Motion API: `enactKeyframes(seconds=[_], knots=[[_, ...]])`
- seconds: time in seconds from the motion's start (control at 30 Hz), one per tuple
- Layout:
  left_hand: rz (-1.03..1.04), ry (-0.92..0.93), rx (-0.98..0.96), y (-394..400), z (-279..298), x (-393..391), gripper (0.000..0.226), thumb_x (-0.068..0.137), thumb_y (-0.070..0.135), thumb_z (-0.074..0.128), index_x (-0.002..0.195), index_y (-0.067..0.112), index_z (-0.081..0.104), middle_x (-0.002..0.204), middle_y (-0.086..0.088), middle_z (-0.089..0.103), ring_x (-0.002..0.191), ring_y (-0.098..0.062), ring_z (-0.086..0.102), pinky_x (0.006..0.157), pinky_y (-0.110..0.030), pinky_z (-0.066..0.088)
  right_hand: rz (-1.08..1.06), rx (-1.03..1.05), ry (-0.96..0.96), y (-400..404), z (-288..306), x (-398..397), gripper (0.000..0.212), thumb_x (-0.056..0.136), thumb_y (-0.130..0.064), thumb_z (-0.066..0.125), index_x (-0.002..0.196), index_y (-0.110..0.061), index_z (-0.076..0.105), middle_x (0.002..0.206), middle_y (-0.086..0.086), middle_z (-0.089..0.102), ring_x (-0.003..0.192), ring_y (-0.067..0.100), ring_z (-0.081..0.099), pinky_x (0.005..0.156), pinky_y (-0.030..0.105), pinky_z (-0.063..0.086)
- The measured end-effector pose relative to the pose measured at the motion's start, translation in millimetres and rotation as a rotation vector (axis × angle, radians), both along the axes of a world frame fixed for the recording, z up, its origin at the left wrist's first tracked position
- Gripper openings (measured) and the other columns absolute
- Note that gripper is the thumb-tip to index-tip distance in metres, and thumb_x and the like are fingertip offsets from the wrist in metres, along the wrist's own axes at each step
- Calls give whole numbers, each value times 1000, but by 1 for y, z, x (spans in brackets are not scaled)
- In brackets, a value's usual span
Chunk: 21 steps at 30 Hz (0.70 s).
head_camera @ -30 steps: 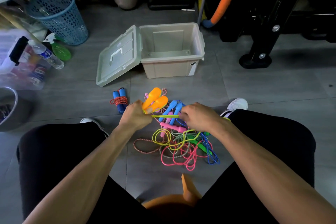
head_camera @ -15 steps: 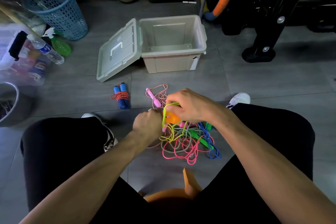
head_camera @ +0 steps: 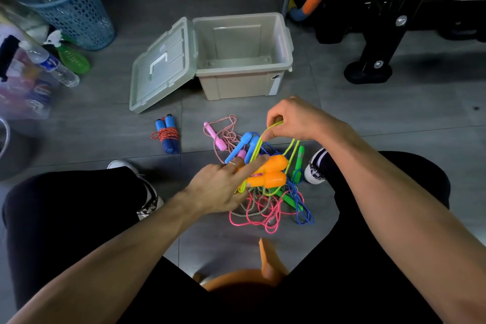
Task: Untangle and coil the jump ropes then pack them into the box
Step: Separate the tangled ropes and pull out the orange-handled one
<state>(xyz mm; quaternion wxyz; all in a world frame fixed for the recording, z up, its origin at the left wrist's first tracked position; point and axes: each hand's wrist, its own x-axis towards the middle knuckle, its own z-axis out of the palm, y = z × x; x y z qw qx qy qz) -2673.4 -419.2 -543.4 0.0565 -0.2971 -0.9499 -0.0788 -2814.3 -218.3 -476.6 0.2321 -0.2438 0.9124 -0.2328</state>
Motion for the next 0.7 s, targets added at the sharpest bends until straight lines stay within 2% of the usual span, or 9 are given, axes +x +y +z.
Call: enactKeyframes(seconds=[0.07, 0.13, 0.27, 0.33, 0.43, 0.47, 0.57, 0.63, 0.7], knots=[[19, -46, 61, -2, 3, -3, 64, 79, 39, 51, 138, 23, 34, 89, -8, 67, 47, -27, 57, 40, -27, 45, -27, 42, 50, 3, -1, -1, 41, 66, -53, 83, 67, -17, 63, 62, -2, 56, 58, 14, 46, 55, 30, 38], [78, -98, 145, -5, 5, -6, 61, 77, 37, 63, 131, 24, 36, 78, -7, 65, 49, -30, 58, 43, -31, 48, -36, 88, 100, 5, -3, -1, 51, 65, -63, 78, 65, -16, 58, 60, -3, 51, 55, 13, 43, 52, 30, 34], [191, -175, 296, -4, 14, -8, 52, 74, 36, 70, 112, 24, 38, 68, -3, 62, 51, -28, 59, 45, -30, 48, -21, 147, 93, 5, -12, 4, 54, 75, -70, 64, 68, -16, 59, 61, -4, 52, 57, 11, 46, 54, 30, 34], [222, -186, 349, -1, 18, -4, 48, 70, 34, 70, 105, 24, 39, 66, -1, 61, 50, -26, 59, 44, -26, 45, 0, 143, 22, 6, -22, 8, 47, 84, -63, 61, 68, -19, 56, 62, -3, 55, 61, 17, 52, 57, 31, 38], [349, -238, 438, 0, 25, -3, 45, 69, 29, 72, 102, 21, 42, 65, 9, 53, 50, -18, 55, 45, -16, 37, 47, 57, -39, 9, -39, 17, 35, 95, -39, 54, 74, -11, 56, 71, 8, 61, 72, 30, 58, 61, 38, 40], [416, -275, 480, 0, 28, -3, 43, 69, 26, 72, 101, 18, 44, 66, 12, 50, 52, -14, 53, 45, -15, 35, 46, 18, -63, 9, -44, 21, 35, 95, -38, 48, 76, -10, 56, 74, 9, 62, 73, 30, 58, 62, 39, 40], [626, -298, 651, 0, 35, -8, 36, 68, 17, 69, 95, 17, 45, 70, 11, 50, 58, -6, 51, 50, -20, 37, 9, 35, -136, 9, -56, 29, 34, 98, -36, 39, 83, -13, 59, 73, 3, 57, 71, 22, 53, 62, 34, 36], [775, -294, 754, 0, 39, -12, 32, 72, 9, 69, 95, 13, 47, 71, 8, 52, 62, -6, 51, 52, -21, 37, -23, 101, -177, 10, -60, 31, 27, 99, -28, 39, 84, -16, 58, 77, 3, 56, 75, 24, 52, 67, 37, 40], [878, -319, 826, 0, 40, -15, 29, 76, 8, 66, 98, 12, 48, 71, 7, 53, 61, -7, 51, 51, -23, 35, -7, 174, -180, 9, -62, 33, 22, 98, -19, 40, 84, -17, 56, 80, 3, 54, 77, 25, 50, 67, 33, 42]])
